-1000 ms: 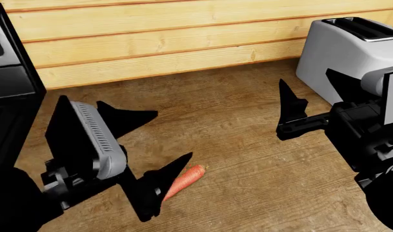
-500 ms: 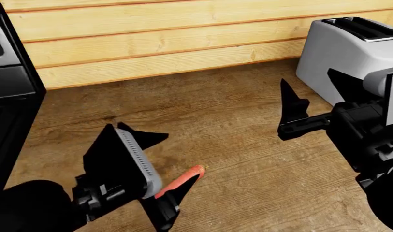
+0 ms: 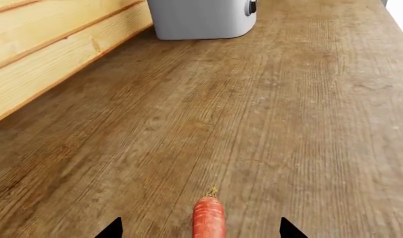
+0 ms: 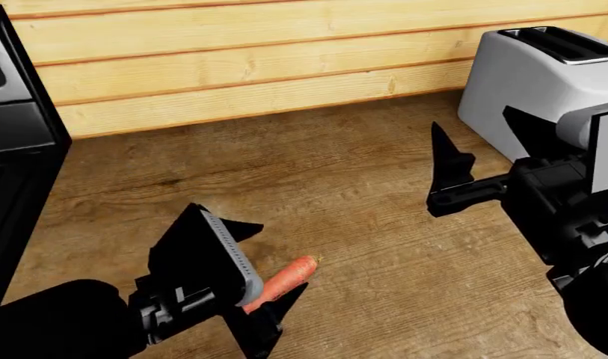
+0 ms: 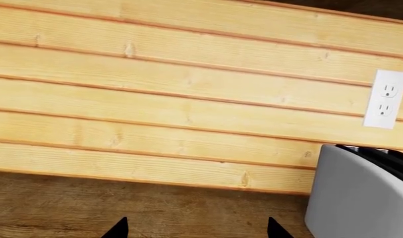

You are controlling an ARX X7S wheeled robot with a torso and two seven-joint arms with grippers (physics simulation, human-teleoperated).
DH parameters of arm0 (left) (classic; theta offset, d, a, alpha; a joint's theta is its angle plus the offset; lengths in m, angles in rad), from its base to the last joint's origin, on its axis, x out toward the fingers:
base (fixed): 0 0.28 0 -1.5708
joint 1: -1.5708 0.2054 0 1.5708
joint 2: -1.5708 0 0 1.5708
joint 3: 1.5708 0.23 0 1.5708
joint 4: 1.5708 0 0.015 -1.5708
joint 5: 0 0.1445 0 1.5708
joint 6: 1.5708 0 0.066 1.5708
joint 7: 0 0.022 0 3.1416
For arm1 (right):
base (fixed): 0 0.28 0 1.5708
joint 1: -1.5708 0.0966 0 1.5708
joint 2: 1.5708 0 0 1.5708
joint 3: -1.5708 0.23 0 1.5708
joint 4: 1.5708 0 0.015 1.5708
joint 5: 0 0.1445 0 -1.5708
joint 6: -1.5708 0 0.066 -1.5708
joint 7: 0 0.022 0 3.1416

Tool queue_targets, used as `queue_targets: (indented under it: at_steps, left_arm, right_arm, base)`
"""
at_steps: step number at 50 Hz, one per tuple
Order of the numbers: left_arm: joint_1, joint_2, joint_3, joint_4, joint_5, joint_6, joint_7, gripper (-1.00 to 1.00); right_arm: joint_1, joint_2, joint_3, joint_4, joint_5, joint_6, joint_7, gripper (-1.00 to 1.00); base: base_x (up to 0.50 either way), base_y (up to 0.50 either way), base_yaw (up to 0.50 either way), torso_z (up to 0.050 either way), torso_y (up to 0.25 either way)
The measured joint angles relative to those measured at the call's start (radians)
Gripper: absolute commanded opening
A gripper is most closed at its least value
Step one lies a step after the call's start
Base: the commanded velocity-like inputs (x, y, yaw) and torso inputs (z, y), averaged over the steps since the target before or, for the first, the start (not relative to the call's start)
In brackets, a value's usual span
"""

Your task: Pick the tomato, carrot from the counter and place them in the cabinet. Then close the cabinet.

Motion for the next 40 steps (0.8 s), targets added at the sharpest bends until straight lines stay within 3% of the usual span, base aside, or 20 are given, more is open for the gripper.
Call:
queue_targets:
  at_steps: [40]
  left_arm:
    - [0.034,-0.056,0.121,-0.097,0.119,0.053,0.053,1.0]
  right_arm:
    - [0.004,0.003,-0.019,0.012,-0.007,-0.012,0.002,1.0]
  base:
    - [0.0,0.0,0.0,0.0,0.0]
